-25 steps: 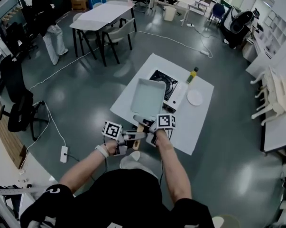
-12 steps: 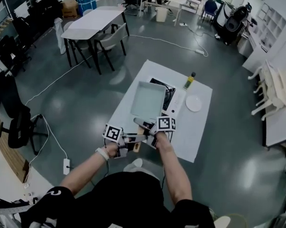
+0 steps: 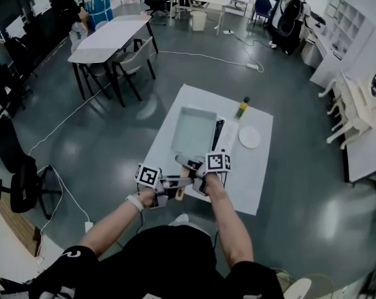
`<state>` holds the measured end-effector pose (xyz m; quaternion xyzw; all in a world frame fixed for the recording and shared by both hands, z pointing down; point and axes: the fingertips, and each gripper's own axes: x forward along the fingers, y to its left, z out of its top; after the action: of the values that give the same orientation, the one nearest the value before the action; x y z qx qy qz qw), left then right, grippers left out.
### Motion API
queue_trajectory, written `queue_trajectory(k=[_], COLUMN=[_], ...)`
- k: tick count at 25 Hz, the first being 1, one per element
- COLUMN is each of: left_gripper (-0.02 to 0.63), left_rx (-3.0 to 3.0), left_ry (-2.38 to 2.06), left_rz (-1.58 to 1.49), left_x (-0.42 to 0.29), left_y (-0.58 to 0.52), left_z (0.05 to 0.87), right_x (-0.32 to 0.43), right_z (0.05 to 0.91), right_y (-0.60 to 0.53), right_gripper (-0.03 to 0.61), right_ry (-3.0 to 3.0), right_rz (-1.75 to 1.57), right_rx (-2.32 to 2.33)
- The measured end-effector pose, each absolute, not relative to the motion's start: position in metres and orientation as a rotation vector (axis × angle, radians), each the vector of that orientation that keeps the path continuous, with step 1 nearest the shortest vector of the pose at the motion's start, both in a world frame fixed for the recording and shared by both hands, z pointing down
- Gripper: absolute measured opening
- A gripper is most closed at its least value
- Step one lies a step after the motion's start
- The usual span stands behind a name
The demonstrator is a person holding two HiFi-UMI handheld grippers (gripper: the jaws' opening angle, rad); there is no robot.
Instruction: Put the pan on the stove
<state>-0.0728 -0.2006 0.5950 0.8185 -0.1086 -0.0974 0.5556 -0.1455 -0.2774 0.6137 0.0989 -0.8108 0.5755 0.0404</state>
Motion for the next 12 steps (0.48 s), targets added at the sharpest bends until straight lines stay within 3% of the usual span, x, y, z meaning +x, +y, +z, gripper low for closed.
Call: queue_trajectory(k=[12], left_gripper=[0.118], left_rx=[1.916], left_ry=[-0.213], left_rz=[-0.169], left_x=[-0.064], left_y=[-0.227], left_z=[0.586], right_x=[-0.133], right_z=[0.597], right_y=[-0.313], right_gripper=[0.163], right_ry=[-2.559], right_rz=[1.725], right_rx=[0.359])
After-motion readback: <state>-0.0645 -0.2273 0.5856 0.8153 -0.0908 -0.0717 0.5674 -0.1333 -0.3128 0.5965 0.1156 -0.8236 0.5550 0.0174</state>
